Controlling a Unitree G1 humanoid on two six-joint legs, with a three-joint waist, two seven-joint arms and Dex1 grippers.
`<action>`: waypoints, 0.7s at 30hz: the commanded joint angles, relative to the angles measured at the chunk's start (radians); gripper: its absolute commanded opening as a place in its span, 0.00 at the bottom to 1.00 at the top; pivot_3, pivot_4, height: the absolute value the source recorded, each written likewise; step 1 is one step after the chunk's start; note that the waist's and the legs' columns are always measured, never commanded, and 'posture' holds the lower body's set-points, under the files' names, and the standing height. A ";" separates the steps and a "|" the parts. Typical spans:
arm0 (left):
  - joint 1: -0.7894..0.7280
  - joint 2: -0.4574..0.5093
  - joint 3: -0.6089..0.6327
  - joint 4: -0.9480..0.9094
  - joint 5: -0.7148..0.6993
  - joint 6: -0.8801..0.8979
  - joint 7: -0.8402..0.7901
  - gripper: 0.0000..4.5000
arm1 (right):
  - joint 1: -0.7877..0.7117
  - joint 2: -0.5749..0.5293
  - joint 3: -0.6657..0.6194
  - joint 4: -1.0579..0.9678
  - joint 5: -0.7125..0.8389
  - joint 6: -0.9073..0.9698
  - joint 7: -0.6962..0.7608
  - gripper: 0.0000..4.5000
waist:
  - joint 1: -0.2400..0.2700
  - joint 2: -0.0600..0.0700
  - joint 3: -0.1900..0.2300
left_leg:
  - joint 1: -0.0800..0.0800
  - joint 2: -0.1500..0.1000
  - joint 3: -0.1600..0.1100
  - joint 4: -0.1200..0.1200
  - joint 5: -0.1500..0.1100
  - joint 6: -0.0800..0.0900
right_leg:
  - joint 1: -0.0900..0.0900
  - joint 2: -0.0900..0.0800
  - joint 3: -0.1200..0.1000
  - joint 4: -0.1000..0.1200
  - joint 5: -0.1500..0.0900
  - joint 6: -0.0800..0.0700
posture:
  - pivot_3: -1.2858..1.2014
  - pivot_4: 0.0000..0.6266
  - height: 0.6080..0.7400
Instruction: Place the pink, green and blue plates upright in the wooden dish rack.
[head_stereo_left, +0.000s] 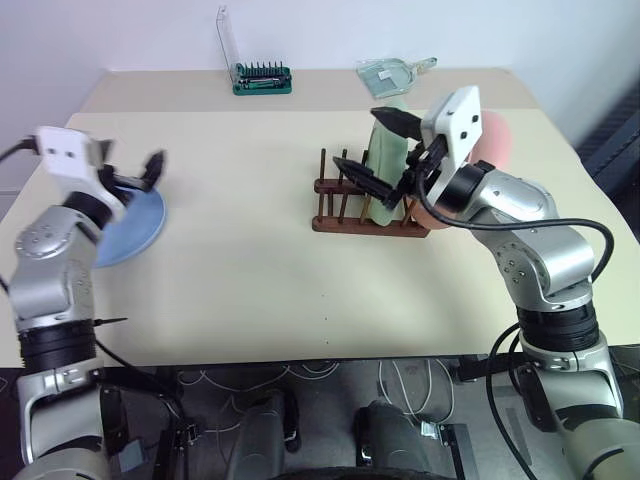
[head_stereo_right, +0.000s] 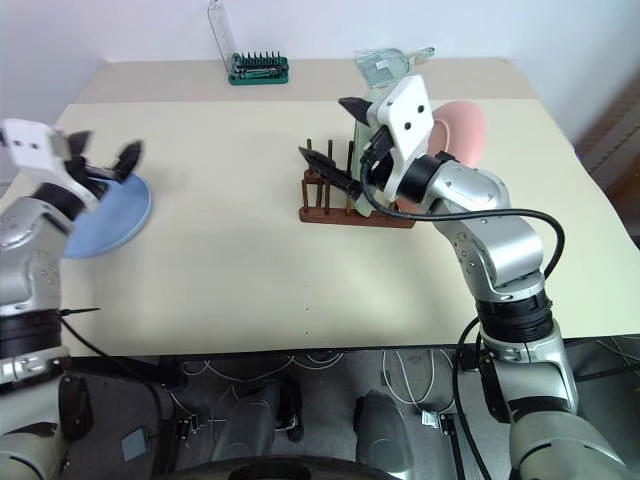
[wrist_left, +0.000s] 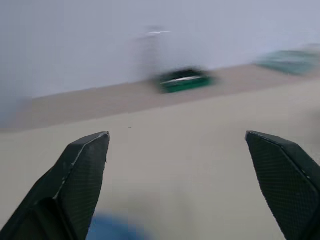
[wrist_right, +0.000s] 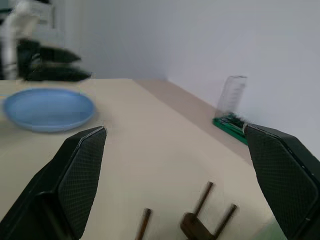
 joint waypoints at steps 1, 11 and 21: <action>-0.038 0.044 0.100 0.071 0.046 0.133 0.217 1.00 | -0.021 0.023 0.017 -0.005 -0.039 -0.042 0.025 1.00 | 0.000 -0.003 0.001 | 0.000 0.000 0.000 0.000 0.000 0.000 | 0.000 0.000 0.000 0.000 0.000 0.000 | 0.52 0.24 0.94; -0.019 0.081 0.172 0.170 0.043 0.412 0.351 1.00 | -0.027 0.080 0.024 0.022 -0.067 -0.064 0.078 1.00 | 0.001 -0.011 0.003 | 0.000 0.000 0.000 0.000 0.000 -0.001 | -0.001 0.000 -0.001 0.000 0.000 0.000 | 0.52 0.24 0.94; -0.060 0.103 0.173 0.340 0.012 0.352 0.287 0.47 | -0.004 0.099 0.014 0.019 -0.094 -0.070 0.077 1.00 | 0.000 -0.012 0.003 | 0.000 0.000 0.000 -0.001 -0.001 -0.005 | -0.004 0.000 -0.001 0.000 0.000 0.000 | 0.52 0.24 0.94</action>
